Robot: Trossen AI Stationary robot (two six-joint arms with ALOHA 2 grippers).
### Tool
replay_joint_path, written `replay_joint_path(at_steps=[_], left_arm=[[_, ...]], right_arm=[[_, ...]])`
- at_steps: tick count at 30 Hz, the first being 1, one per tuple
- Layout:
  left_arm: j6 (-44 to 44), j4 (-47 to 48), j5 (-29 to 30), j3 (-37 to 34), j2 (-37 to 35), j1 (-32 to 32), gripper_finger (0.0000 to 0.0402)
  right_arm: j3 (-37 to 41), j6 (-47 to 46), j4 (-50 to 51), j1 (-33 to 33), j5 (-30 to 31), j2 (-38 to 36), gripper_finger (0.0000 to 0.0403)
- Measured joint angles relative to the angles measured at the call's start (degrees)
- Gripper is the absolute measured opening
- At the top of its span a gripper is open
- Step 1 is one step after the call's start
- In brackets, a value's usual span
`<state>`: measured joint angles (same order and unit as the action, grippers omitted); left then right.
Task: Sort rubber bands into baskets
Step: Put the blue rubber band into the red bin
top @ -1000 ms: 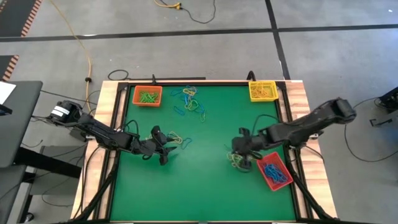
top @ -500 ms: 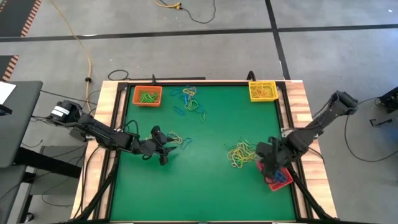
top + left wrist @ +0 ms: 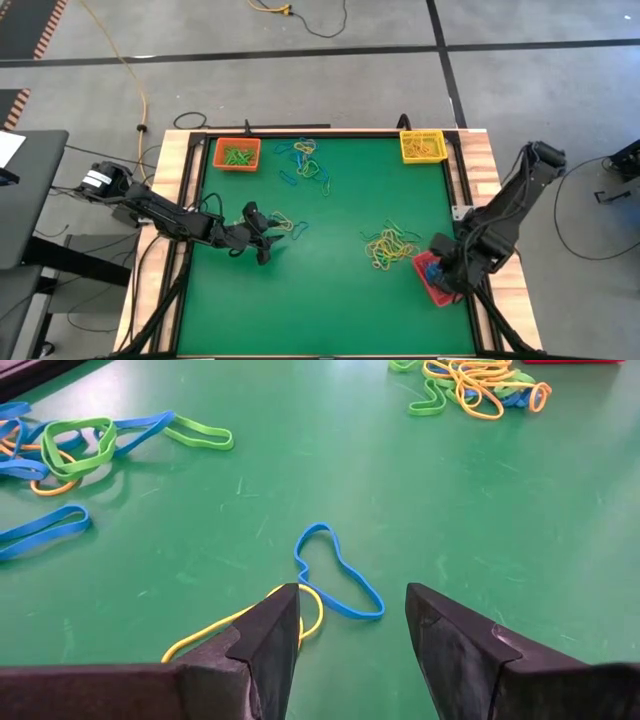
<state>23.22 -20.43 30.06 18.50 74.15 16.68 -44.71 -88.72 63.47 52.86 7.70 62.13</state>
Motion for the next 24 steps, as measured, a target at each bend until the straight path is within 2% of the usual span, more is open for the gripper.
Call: replay_joint_path(at_steps=[6, 15, 24], left_arm=[[0.0, 0.0, 0.0, 0.0, 0.0, 0.0, 0.0174], [0.0, 0.0, 0.0, 0.0, 0.0, 0.0, 0.0174], [0.0, 0.0, 0.0, 0.0, 0.0, 0.0, 0.0174]], right_arm=[[0.0, -4.1, 0.1, 2.4, 0.5, 0.0, 0.0055], [0.0, -4.4, -0.2, 2.6, 2.9, 0.0, 0.0081], [0.0, -4.2, -0.6, 2.6, 4.9, 0.0, 0.0154]])
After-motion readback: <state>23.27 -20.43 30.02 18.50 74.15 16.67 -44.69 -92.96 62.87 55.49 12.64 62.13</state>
